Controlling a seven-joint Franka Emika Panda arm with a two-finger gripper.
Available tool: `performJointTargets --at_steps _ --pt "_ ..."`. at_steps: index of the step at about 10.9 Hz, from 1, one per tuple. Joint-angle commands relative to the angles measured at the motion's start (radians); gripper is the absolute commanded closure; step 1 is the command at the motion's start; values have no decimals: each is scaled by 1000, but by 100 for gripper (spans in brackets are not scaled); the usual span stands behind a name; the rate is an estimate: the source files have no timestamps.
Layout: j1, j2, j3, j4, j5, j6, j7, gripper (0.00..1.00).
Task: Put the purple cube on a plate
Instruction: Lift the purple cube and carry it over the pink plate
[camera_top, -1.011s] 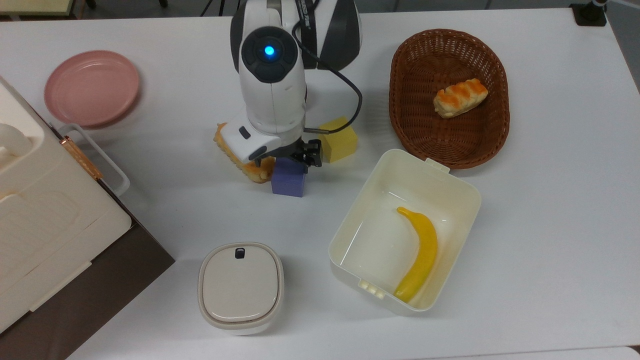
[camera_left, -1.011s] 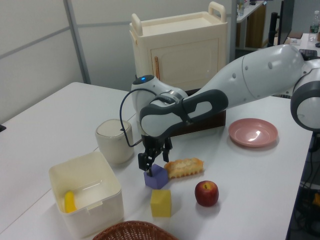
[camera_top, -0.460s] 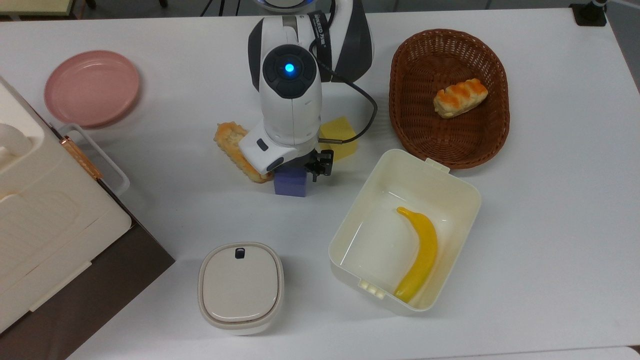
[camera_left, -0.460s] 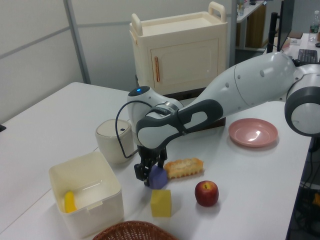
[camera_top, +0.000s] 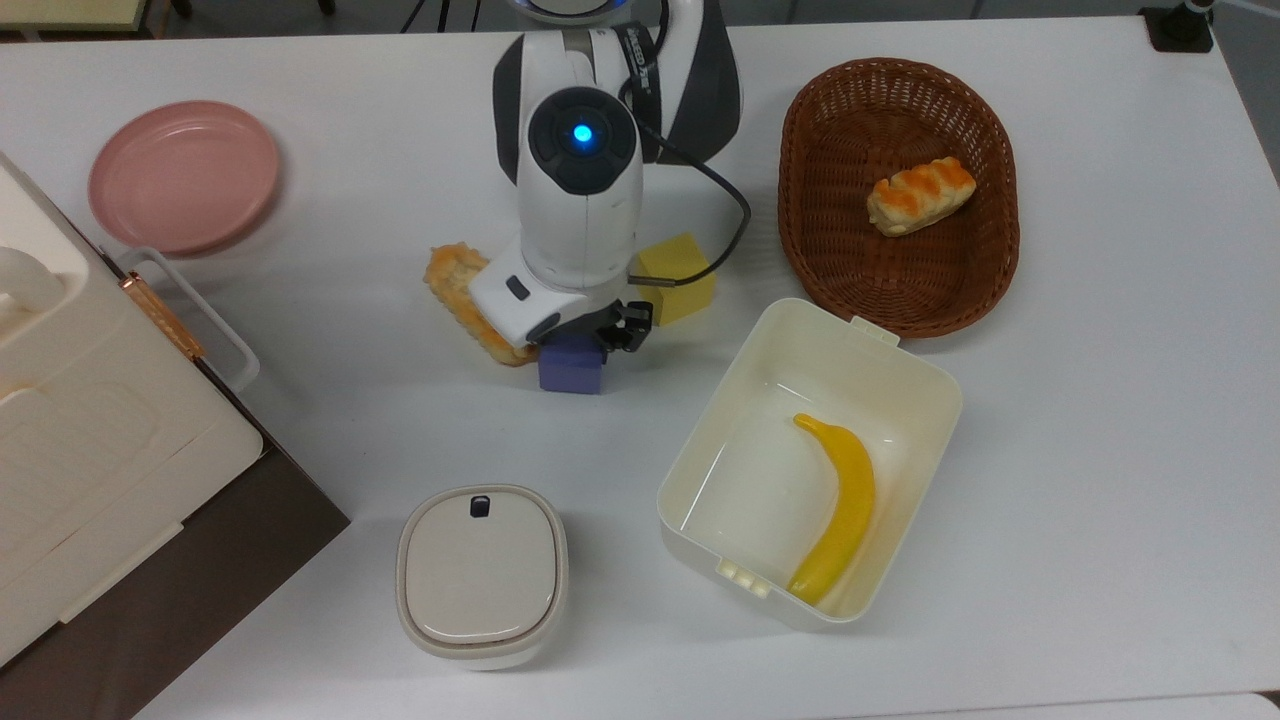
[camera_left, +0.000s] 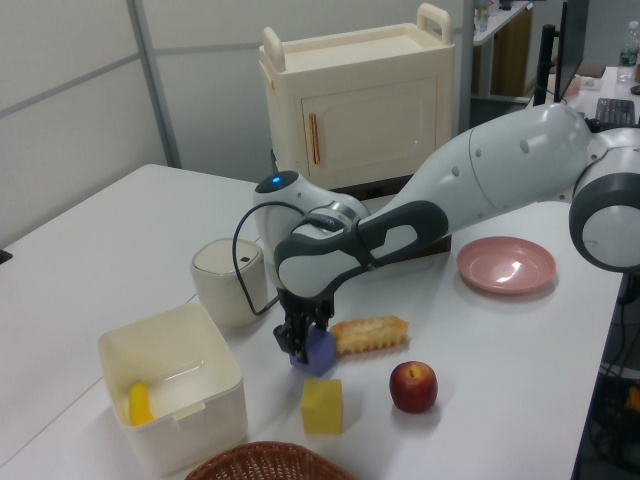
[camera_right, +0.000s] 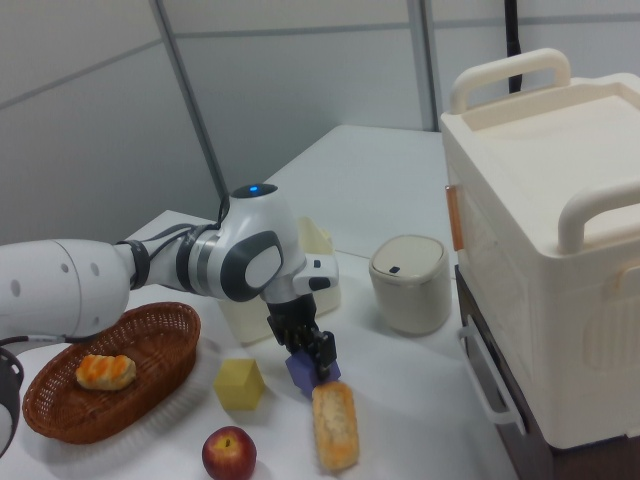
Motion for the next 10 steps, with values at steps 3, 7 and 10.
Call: performJointTargets --at_steps 3,7,10 --pt "-119 -157 -13 -30 -9 -127 -172 58" --pt "-263 -227 -13 -65 -11 -156 -364 58" --pt "-404 -259 -13 -100 -11 -153 -554 58"
